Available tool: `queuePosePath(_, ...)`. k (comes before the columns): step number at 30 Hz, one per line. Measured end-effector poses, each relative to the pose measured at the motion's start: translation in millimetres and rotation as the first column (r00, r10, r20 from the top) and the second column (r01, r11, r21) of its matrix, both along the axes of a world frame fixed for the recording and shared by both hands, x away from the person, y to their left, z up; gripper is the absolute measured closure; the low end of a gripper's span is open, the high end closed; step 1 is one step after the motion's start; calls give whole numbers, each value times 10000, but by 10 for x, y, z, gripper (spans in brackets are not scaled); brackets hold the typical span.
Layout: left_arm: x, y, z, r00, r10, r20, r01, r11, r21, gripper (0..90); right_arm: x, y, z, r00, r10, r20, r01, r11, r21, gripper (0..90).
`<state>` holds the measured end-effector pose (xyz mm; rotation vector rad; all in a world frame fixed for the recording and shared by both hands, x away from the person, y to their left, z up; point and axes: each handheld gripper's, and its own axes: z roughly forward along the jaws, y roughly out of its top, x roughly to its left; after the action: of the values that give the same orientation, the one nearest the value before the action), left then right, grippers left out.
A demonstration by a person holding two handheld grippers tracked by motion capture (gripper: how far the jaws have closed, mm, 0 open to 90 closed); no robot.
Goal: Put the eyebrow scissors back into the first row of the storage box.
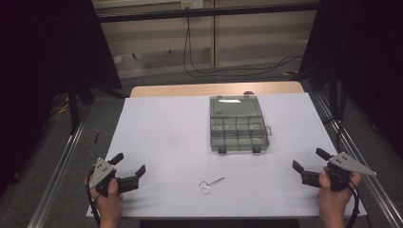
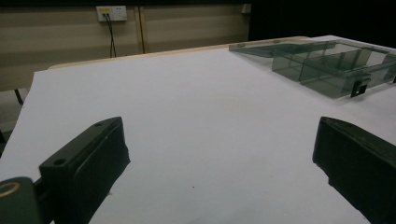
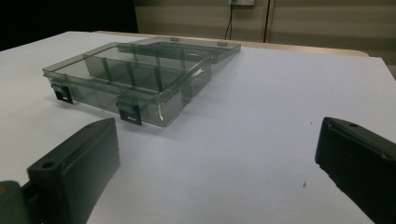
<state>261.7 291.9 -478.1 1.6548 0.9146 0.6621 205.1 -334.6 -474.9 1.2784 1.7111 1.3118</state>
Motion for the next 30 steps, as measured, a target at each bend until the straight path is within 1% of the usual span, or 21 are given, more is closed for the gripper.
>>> queuePosePath(2,1,4,0,10000,-79,-26,79,10000,59,29,-2,8,4,9999,151,38,-151,9999,-82,0)
queuePosePath(3,-4,-2,-2,10000,18,-8,-18,10000,-13,29,-3,17,8,9998,210,5,-210,9997,-139,0)
queuePosePath(5,-6,-6,-3,10000,27,-12,-27,10000,-69,29,4,35,26,9990,438,-50,-439,9986,-279,0)
queuePosePath(6,0,4,0,10000,-58,-2,58,9999,100,29,12,49,36,9984,567,-21,-568,9975,-413,0)
queuePosePath(8,-1,1,-1,10000,-74,3,74,9999,101,30,18,68,49,9977,674,-66,-677,9965,-488,0)
queuePosePath(10,-7,-3,2,10000,-16,8,16,9998,221,29,45,125,89,9947,1019,-168,-1027,9931,-566,0)
queuePosePath(13,-8,-6,2,10000,-10,6,10,9997,229,29,63,174,123,9925,1197,-251,-1212,9901,-708,0)
queuePosePath(14,-8,-8,-1,10000,-39,40,38,9998,176,29,78,233,160,9890,1438,-359,-1466,9849,-923,0)
queuePosePath(17,-8,-8,-1,10000,-35,40,34,9998,173,29,108,324,210,9812,1866,-501,-1912,9750,-1130,0)
queuePosePath(18,-8,-8,-1,10000,-33,43,32,9998,178,29,108,324,210,9812,1866,-501,-1912,9750,-1130,0)
queuePosePath(19,-7,-7,0,10000,-38,44,37,9998,172,29,134,386,238,9749,2135,-629,-2198,9680,-1211,0)
queuePosePath(20,-7,-6,0,10000,-42,58,41,9998,184,29,153,414,249,9710,2304,-645,-2369,9634,-1255,0)
queuePosePath(21,-7,-6,0,10000,-42,58,41,9998,184,30,153,414,249,9710,2304,-645,-2369,9634,-1255,0)
queuePosePath(22,-8,-7,0,10000,-33,42,32,9999,165,29,184,476,276,9656,2489,-756,-2569,9579,-1279,0)
queuePosePath(24,-9,-5,2,10000,-66,18,66,9998,168,32,218,545,303,9603,2672,-805,-2761,9516,-1351,0)
queuePosePath(25,-9,-5,2,10000,-66,18,66,9998,168,36,218,545,303,9603,2672,-805,-2761,9516,-1351,0)
queuePosePath(26,-4,-3,-1,9998,-184,81,183,9998,123,36,252,618,333,9531,2901,-859,-3001,9429,-1443,0)
queuePosePath(27,-4,-3,-1,9998,-184,81,183,9998,123,36,252,618,333,9531,2901,-859,-3001,9429,-1443,0)
queuePosePath(28,-7,-6,-2,9999,-114,85,113,9999,116,36,286,693,360,9453,3132,-910,-3241,9333,-1546,0)
queuePosePath(29,-7,-6,-2,9999,-114,85,113,9999,116,35,286,693,360,9453,3132,-910,-3241,9333,-1546,0)
queuePosePath(30,-8,-7,-2,9999,-81,87,80,9999,133,33,323,764,382,9361,3385,-950,-3501,9222,-1643,0)
